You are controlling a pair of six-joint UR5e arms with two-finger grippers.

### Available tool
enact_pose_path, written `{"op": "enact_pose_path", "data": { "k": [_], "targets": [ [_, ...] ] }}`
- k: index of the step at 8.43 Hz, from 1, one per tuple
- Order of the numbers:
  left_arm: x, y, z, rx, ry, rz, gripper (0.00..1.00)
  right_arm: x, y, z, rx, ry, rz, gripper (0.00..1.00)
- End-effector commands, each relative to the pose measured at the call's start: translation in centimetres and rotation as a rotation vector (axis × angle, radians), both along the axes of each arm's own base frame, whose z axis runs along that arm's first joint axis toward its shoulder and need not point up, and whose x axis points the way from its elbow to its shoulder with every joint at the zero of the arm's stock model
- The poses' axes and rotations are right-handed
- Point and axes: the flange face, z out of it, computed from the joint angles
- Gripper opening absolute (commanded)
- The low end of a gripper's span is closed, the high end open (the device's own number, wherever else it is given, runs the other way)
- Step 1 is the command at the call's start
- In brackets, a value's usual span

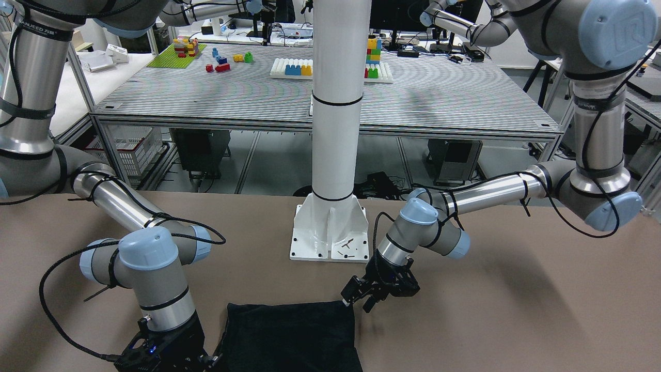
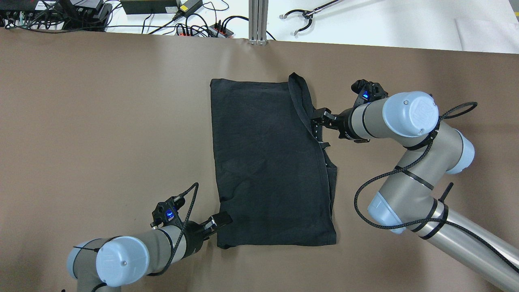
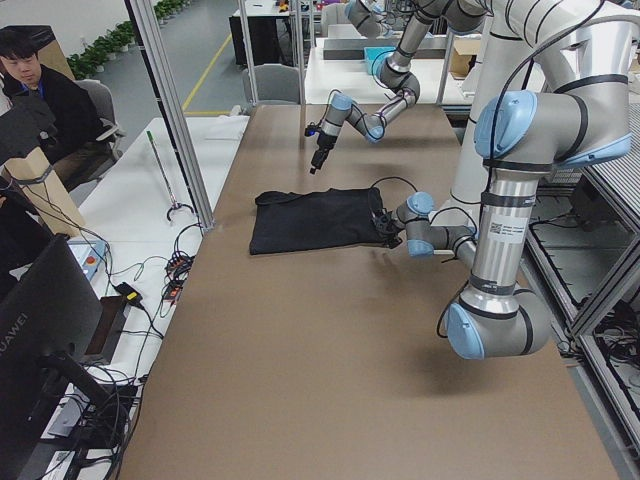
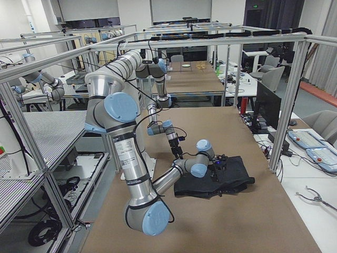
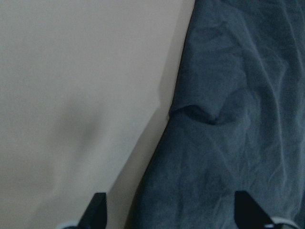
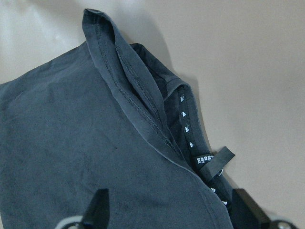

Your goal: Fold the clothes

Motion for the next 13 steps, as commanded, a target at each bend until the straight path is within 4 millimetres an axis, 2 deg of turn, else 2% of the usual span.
{"op": "enact_pose_path", "data": {
  "k": [1, 3, 4, 5, 6, 7, 8, 10, 11, 12, 13],
  "targets": [
    [2.9, 0.5, -0.3, -0.028, 0.002, -0.035, 0.94, 0.1, 0.1, 0.2, -0.009, -0.004, 0.007, 0.92],
    [3.1, 0.8, -0.4, -0.030, 0.004, -0.033, 0.92, 0.1, 0.1, 0.2, -0.008, -0.005, 0.007, 0.92],
    [3.5, 0.8, -0.1, -0.029, -0.007, -0.035, 0.79, 0.1, 0.1, 0.2, -0.008, -0.005, 0.007, 0.92],
    [4.2, 2.0, 0.5, -0.030, -0.020, -0.014, 0.56, 0.1, 0.1, 0.2, -0.008, -0.005, 0.007, 0.92],
    [4.5, 2.5, 0.5, -0.024, -0.029, -0.004, 0.37, 0.1, 0.1, 0.2, -0.008, -0.005, 0.007, 0.92],
    [4.4, 2.6, 0.3, -0.022, -0.028, -0.003, 0.14, 0.1, 0.1, 0.2, -0.008, -0.005, 0.007, 0.92],
    [3.9, 2.5, -0.3, -0.017, -0.016, -0.010, 0.00, 0.1, 0.1, 0.3, -0.010, -0.005, 0.008, 0.92],
    [1.1, 2.5, -2.4, -0.008, 0.026, -0.015, 0.00, -0.3, 1.0, 1.0, -0.006, 0.008, 0.014, 0.92],
    [-0.8, 3.1, -3.2, -0.014, 0.001, -0.008, 0.00, -1.7, 2.1, 0.9, 0.007, 0.014, 0.014, 0.92],
    [-2.5, 3.5, -4.1, -0.016, -0.016, -0.005, 0.00, -3.7, 3.8, 1.9, -0.016, 0.025, 0.030, 0.92],
    [-3.4, 4.0, -4.2, -0.017, -0.021, 0.001, 0.00, -6.3, 6.4, 2.1, -0.009, 0.036, 0.034, 0.92]
  ]
}}
